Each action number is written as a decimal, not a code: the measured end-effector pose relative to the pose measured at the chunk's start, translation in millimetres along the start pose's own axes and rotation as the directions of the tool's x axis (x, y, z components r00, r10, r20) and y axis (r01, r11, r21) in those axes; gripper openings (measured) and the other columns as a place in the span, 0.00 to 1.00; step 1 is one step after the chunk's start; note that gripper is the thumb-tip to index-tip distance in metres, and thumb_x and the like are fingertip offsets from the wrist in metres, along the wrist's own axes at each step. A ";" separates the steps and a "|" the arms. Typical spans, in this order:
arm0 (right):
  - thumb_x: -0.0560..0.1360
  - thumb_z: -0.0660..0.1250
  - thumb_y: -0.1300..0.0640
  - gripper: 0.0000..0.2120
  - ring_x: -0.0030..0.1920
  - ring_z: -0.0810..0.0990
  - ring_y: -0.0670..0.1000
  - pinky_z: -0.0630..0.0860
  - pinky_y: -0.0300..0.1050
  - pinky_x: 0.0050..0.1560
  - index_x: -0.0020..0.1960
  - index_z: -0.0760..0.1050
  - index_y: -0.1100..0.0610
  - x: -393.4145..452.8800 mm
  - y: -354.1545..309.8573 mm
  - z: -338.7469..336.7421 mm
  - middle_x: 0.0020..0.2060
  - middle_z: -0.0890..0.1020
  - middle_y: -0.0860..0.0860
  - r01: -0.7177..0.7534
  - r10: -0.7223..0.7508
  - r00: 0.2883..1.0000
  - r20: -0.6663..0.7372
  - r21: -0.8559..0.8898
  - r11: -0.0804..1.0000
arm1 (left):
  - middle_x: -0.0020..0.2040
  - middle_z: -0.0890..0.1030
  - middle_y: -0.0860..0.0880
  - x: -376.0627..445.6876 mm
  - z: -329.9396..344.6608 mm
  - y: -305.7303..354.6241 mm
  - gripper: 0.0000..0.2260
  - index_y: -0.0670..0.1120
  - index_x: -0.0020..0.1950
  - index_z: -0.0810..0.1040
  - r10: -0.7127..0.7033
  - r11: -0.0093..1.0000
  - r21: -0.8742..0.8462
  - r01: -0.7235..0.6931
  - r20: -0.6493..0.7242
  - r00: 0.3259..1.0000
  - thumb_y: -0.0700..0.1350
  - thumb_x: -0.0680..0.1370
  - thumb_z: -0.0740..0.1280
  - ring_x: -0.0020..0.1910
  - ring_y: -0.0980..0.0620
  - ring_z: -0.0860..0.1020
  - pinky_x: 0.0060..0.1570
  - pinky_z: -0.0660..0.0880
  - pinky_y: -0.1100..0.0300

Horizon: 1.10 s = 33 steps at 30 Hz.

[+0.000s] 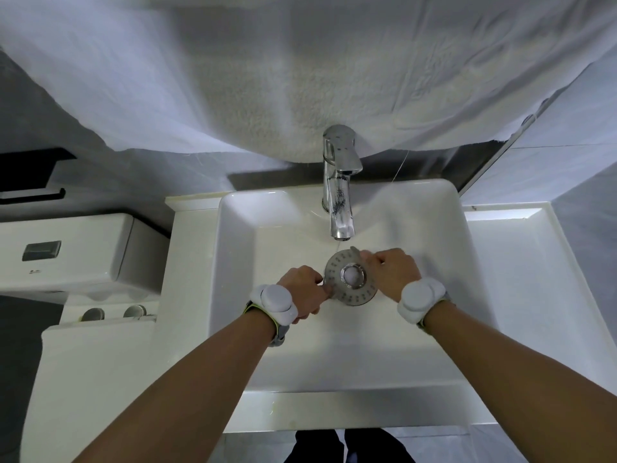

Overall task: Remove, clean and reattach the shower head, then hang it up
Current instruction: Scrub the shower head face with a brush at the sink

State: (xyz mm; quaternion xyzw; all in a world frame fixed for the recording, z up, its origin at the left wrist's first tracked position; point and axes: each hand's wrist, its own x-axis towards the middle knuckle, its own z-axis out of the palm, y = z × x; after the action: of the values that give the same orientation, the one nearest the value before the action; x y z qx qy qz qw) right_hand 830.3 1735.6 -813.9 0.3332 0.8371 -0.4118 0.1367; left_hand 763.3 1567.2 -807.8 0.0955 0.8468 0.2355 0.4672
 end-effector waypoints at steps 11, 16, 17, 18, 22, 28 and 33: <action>0.79 0.60 0.43 0.27 0.28 0.68 0.53 0.63 0.42 0.29 0.28 0.68 0.58 14.8 -13.6 -5.1 0.26 0.70 0.53 -0.120 0.119 0.992 -0.047 -0.016 0.993 | 0.33 0.78 0.44 0.8 -1.8 2.2 0.12 0.39 0.49 0.76 -0.022 0.999 -0.049 0.022 -0.016 1.000 0.48 0.80 0.62 0.21 0.49 0.67 0.22 0.65 0.64; 0.81 0.55 0.61 0.13 0.25 0.64 0.50 0.61 0.39 0.25 0.46 0.78 0.59 1.7 -9.4 -11.4 0.29 0.69 0.52 -0.238 0.159 0.958 0.237 0.355 0.904 | 0.34 0.77 0.42 3.4 0.8 -15.1 0.09 0.39 0.54 0.72 -0.071 0.976 -0.205 0.069 0.000 0.998 0.45 0.81 0.61 0.21 0.49 0.67 0.21 0.64 0.64; 0.81 0.55 0.60 0.12 0.23 0.63 0.49 0.60 0.38 0.24 0.49 0.77 0.60 -3.1 -7.9 -9.1 0.28 0.68 0.53 -0.235 0.123 0.952 0.279 0.411 0.881 | 0.33 0.78 0.42 3.6 1.1 -17.8 0.09 0.40 0.56 0.71 -0.063 0.971 -0.231 0.062 0.005 0.998 0.45 0.81 0.61 0.21 0.48 0.67 0.21 0.64 0.64; 0.82 0.55 0.58 0.12 0.23 0.62 0.50 0.61 0.37 0.23 0.50 0.77 0.60 -7.4 -5.9 -6.5 0.27 0.68 0.54 -0.225 0.104 0.950 0.296 0.413 0.882 | 0.33 0.78 0.43 3.5 1.4 -19.7 0.08 0.42 0.57 0.70 -0.051 0.964 -0.261 0.053 0.013 0.999 0.45 0.81 0.61 0.21 0.48 0.67 0.21 0.64 0.64; 0.81 0.58 0.52 0.16 0.22 0.62 0.50 0.60 0.36 0.25 0.39 0.76 0.58 -10.0 -3.3 -1.6 0.25 0.68 0.52 -0.241 0.196 0.959 0.205 0.222 0.945 | 0.35 0.78 0.43 1.5 5.0 -23.4 0.10 0.42 0.60 0.66 -0.028 0.949 -0.311 0.043 0.055 0.998 0.45 0.82 0.60 0.21 0.48 0.67 0.21 0.64 0.63; 0.80 0.59 0.51 0.19 0.34 0.73 0.56 0.68 0.43 0.37 0.34 0.73 0.57 -0.3 -7.6 9.6 0.31 0.75 0.54 -0.171 0.161 0.984 0.078 0.128 0.977 | 0.33 0.74 0.44 -0.3 12.4 -26.1 0.06 0.44 0.54 0.67 -0.028 0.909 -0.416 0.029 0.008 1.000 0.45 0.81 0.61 0.20 0.50 0.64 0.23 0.61 0.64; 0.80 0.58 0.49 0.21 0.33 0.72 0.56 0.68 0.42 0.37 0.30 0.69 0.56 -6.7 -6.6 20.2 0.29 0.73 0.53 -0.190 0.179 0.980 0.087 0.134 0.973 | 0.33 0.74 0.44 -0.2 5.8 -30.4 0.08 0.43 0.55 0.69 -0.056 0.873 -0.485 0.056 0.013 0.998 0.47 0.82 0.60 0.21 0.51 0.63 0.24 0.61 0.63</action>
State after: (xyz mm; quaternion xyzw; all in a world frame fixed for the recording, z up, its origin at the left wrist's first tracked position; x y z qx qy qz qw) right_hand 829.9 1713.9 -819.2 0.4029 0.7654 -0.4678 0.1815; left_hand 770.0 1542.4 -825.1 -0.0492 0.7636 0.4265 0.4823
